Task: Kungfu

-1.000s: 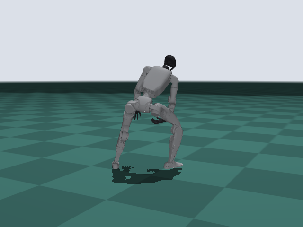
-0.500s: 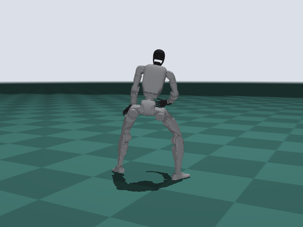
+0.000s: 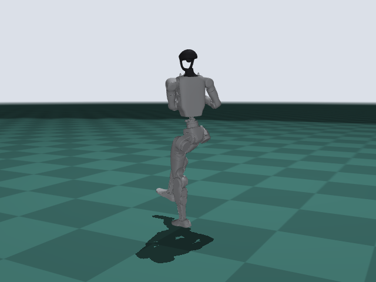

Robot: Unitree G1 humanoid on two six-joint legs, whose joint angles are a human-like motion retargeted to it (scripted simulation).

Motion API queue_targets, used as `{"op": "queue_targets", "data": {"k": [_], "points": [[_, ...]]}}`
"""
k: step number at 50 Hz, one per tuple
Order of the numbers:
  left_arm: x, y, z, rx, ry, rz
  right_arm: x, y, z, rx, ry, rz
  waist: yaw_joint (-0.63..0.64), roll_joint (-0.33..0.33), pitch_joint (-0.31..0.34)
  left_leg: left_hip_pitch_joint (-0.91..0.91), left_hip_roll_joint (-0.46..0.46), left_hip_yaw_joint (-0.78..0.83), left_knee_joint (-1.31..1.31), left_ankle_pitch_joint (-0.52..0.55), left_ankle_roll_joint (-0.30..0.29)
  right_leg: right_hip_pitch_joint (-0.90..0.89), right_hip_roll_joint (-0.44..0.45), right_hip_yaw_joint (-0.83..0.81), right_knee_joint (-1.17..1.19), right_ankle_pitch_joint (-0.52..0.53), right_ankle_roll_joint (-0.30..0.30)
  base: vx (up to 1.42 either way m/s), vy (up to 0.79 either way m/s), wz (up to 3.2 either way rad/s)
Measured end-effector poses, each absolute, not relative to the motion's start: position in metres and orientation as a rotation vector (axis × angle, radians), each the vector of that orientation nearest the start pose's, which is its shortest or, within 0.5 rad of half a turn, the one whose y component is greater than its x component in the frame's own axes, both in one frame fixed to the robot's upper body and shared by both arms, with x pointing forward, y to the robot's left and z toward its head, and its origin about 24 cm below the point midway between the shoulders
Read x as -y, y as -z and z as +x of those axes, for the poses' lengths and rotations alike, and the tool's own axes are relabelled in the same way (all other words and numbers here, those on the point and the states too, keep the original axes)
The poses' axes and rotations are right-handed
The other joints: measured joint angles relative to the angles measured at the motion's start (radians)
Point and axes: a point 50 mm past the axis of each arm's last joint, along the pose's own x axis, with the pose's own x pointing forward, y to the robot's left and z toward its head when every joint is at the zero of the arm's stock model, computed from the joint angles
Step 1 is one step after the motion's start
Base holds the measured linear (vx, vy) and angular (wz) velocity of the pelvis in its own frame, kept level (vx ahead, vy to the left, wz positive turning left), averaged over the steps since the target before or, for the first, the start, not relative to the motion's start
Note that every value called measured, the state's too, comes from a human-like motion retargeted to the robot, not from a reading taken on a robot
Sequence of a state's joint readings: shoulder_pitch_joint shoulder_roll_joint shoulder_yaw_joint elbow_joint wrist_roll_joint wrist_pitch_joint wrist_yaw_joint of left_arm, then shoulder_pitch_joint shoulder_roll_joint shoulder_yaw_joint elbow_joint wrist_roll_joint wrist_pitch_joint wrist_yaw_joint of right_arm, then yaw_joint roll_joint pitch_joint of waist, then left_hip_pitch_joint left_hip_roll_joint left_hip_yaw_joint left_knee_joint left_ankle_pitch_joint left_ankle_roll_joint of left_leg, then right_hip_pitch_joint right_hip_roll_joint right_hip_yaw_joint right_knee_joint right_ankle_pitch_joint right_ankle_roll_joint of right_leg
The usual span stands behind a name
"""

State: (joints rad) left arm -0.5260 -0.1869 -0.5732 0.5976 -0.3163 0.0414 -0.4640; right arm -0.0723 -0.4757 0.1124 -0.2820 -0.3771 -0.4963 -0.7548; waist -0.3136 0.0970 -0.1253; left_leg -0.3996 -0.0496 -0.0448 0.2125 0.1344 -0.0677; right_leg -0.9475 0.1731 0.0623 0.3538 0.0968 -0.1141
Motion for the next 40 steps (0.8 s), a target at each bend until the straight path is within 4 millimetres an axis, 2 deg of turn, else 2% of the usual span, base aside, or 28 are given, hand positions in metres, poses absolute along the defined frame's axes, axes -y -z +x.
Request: {"op": "queue_targets", "data": {"k": [1,2,3,4,5,7,10,12,15,18,20,22,24,25,26,28,30,31,32,33,35,37,38,40], "points": [[0.088,-0.045,0.242,-0.212,1.129,-0.246,0.187,-0.158,0.21,1.04,0.618,-0.503,-0.052,0.016,0.042,0.026,0.014,-0.007,0.006,-0.007,0.002,-0.04,-0.006,-0.02,-0.074,0.027,-0.039,0.26,0.03,1.77],[0.101,-0.042,0.229,-0.242,1.092,-0.338,0.194,-0.147,0.197,1.054,0.805,-0.591,-0.102,0.027,0.079,0.053,0.025,-0.011,0.01,-0.012,0.007,-0.075,-0.015,-0.047,-0.143,0.037,-0.054,0.26,-0.03,1.6],[0.099,-0.043,0.23,-0.231,1.069,-0.428,0.201,-0.143,0.187,1.07,0.81,-0.702,-0.144,0.024,0.107,0.082,0.029,-0.006,0.008,-0.014,0.016,-0.098,-0.028,-0.092,-0.202,0.015,-0.024,0.27,-0.1,1.35],[0.096,-0.039,0.229,-0.25,1.06,-0.453,0.2,-0.139,0.181,1.056,0.767,-0.71,-0.175,0.025,0.129,0.102,0.036,0.004,0.01,-0.013,0.028,-0.121,-0.037,-0.129,-0.243,0.003,-0.034,0.26,-0.14,1.03],[0.094,-0.031,0.227,-0.285,1.06,-0.447,0.196,-0.133,0.177,1.026,0.706,-0.665,-0.2,0.027,0.149,0.117,0.044,0.017,0.014,-0.011,0.041,-0.142,-0.044,-0.162,-0.276,-0.005,-0.065,0.21,-0.12,0.52],[0.085,-0.021,0.227,-0.336,1.08,-0.388,0.196,-0.13,0.171,0.935,0.523,-0.596,-0.22,0.017,0.142,0.117,0.025,0.049,0.029,0.001,0.097,-0.166,-0.048,-0.202,-0.301,-0.029,-0.102,0.2,-0.06,0.06],[0.076,-0.012,0.227,-0.364,1.079,-0.365,0.2,-0.131,0.17,0.918,0.507,-0.636,-0.173,0.005,0.089,0.119,-0.01,0.101,0.023,0.043,0.158,-0.166,-0.044,-0.177,-0.264,-0.042,-0.043,0.2,-0.03,-0.27],[0.076,-0.009,0.225,-0.372,1.066,-0.385,0.199,-0.132,0.175,0.939,0.496,-0.671,-0.136,0.009,0.057,0.095,-0.012,0.113,0.027,0.07,0.16,-0.137,-0.043,-0.126,-0.226,-0.007,-0.038,0.1,-0.02,-0.13],[0.072,-0.008,0.227,-0.387,1.033,-0.436,0.192,-0.132,0.184,0.925,0.432,-0.651,-0.084,0.018,0.028,0.041,-0.013,0.057,0.054,0.088,0.121,-0.031,-0.075,-0.078,-0.18,-0.006,0.011,0.03,0.0,0.11],[0.058,-0.011,0.239,-0.36,0.957,-0.461,0.181,-0.142,0.197,0.974,0.324,-0.62,0.037,-0.014,-0.032,-0.039,-0.034,0.005,0.087,0.072,0.08,0.107,-0.109,-0.03,-0.12,-0.045,0.1,0.0,-0.02,-0.51],[0.049,-0.014,0.246,-0.35,0.889,-0.487,0.171,-0.155,0.209,1.037,0.233,-0.599,0.137,-0.065,-0.085,-0.113,-0.06,-0.029,0.121,0.049,0.052,0.208,-0.155,-0.011,-0.075,-0.064,0.175,-0.11,-0.07,-0.58],[0.035,-0.024,0.258,-0.293,0.769,-0.547,0.156,-0.181,0.222,1.137,0.071,-0.548,0.208,-0.121,-0.157,-0.229,-0.106,-0.08,0.178,0.019,0.035,0.288,-0.237,-0.06,-0.028,-0.082,0.249,-0.24,-0.21,0.04],[0.01,-0.052,0.276,-0.136,0.593,-0.601,0.134,-0.223,0.226,1.284,-0.17,-0.434,0.256,-0.17,-0.214,-0.355,-0.137,-0.115,0.252,-0.018,0.026,0.368,-0.317,-0.174,0.006,-0.099,0.296,-0.38,-0.34,0.18],[-0.005,-0.072,0.284,-0.028,0.494,-0.622,0.123,-0.248,0.22,1.376,-0.303,-0.366,0.281,-0.196,-0.228,-0.411,-0.145,-0.123,0.29,-0.031,0.02,0.417,-0.357,-0.242,0.018,-0.095,0.305,-0.56,-0.43,-0.08],[-0.021,-0.104,0.29,0.123,0.396,-0.62,0.11,-0.28,0.213,1.48,-0.425,-0.329,0.312,-0.226,-0.207,-0.46,-0.158,-0.129,0.345,-0.034,0.006,0.479,-0.393,-0.294,0.023,-0.075,0.29,-0.66,-0.48,-0.27],[-0.044,-0.176,0.283,0.436,0.229,-0.636,0.085,-0.337,0.178,1.711,-0.664,-0.331,0.413,-0.297,-0.141,-0.559,-0.157,-0.094,0.461,-0.08,-0.001,0.593,-0.457,-0.366,0.019,-0.029,0.253,-0.77,-0.57,-0.94],[-0.056,-0.24,0.255,0.775,0.112,-0.629,0.064,-0.374,0.132,1.982,-0.833,-0.382,0.582,-0.402,-0.059,-0.625,-0.088,-0.017,0.55,-0.16,0.002,0.677,-0.521,-0.395,-0.015,0.074,0.227,-0.66,-0.7,-2.13],[-0.062,-0.261,0.24,0.922,0.064,-0.634,0.056,-0.381,0.112,2.124,-0.894,-0.421,0.649,-0.461,-0.035,-0.668,-0.058,0.035,0.612,-0.194,0.019,0.71,-0.561,-0.426,-0.046,0.183,0.258,-0.36,-0.78,-2.48],[-0.068,-0.28,0.223,1.071,0.021,-0.648,0.05,-0.385,0.093,2.261,-0.944,-0.46,0.715,-0.51,-0.023,-0.722,-0.005,0.058,0.672,-0.226,0.023,0.721,-0.563,-0.463,-0.078,0.238,0.299,-0.27,-1.03,-2.87],[-0.074,-0.295,0.206,1.222,-0.001,-0.668,0.046,-0.387,0.078,2.388,-0.975,-0.494,0.779,-0.536,-0.034,-0.8,0.093,0.023,0.727,-0.254,0.002,0.688,-0.485,-0.513,-0.111,0.184,0.357,-0.3,-1.11,-2.79],[-0.084,-0.313,0.178,1.469,0.017,-0.731,0.044,-0.385,0.063,2.575,-0.969,-0.594,0.845,-0.552,-0.056,-0.886,0.168,-0.039,0.778,-0.278,-0.018,0.671,-0.402,-0.588,-0.162,0.029,0.376,-0.19,-0.64,-1.73],[-0.089,-0.318,0.171,1.55,0.011,-0.773,0.041,-0.386,0.063,2.643,-0.872,-0.665,0.879,-0.556,-0.082,-0.939,0.193,-0.014,0.857,-0.329,0.014,0.676,-0.456,-0.697,-0.178,-0.083,0.376,-0.09,0.11,-1.17],[-0.092,-0.317,0.171,1.569,0.0,-0.76,0.039,-0.387,0.064,2.675,-0.805,-0.662,0.879,-0.55,-0.083,-0.948,0.226,-0.02,0.868,-0.338,0.007,0.648,-0.457,-0.687,-0.123,-0.135,0.376,-0.31,-0.07,-1.05],[-0.095,-0.314,0.174,1.57,-0.02,-0.729,0.04,-0.384,0.065,2.711,-0.773,-0.595,0.82,-0.508,-0.09,-0.944,0.243,-0.067,0.858,-0.333,-0.028,0.568,-0.377,-0.511,-0.015,-0.2,0.376,-0.46,-0.25,-0.22]]}}
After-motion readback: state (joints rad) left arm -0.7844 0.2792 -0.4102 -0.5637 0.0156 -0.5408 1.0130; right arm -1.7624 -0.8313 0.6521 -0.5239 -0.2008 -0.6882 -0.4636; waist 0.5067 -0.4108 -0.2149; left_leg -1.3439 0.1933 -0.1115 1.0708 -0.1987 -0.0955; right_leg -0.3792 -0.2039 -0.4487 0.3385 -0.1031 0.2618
